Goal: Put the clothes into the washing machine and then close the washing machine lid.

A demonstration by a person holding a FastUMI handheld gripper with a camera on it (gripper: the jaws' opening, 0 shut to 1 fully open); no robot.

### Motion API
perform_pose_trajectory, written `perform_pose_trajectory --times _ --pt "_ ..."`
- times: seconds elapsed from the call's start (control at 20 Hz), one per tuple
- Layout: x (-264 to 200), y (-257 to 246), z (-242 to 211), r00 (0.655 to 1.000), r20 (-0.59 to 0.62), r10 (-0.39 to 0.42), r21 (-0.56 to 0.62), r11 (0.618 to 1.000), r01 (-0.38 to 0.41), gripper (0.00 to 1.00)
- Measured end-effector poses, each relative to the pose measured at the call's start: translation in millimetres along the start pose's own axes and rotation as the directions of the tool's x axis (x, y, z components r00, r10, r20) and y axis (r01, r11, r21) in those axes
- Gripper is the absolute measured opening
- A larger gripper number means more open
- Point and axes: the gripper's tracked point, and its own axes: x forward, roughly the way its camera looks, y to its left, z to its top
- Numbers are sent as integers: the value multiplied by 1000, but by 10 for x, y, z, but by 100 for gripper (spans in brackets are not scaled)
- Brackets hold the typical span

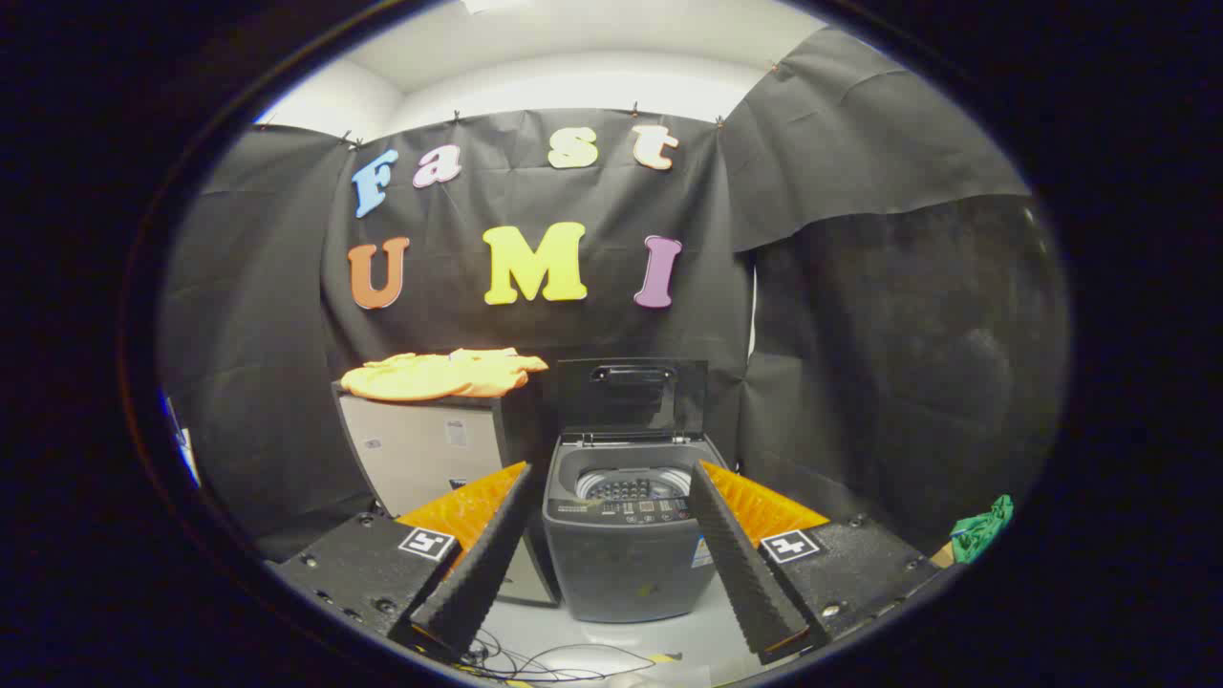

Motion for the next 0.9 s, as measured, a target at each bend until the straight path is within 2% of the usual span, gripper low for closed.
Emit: perform_pose_trajectory --times 0.45,0.9 --pt "-38 60 -123 1000 -18 6 -9 1000 -6 100" --pt "23 74 14 1000 -22 -6 -7 1000 6 100"
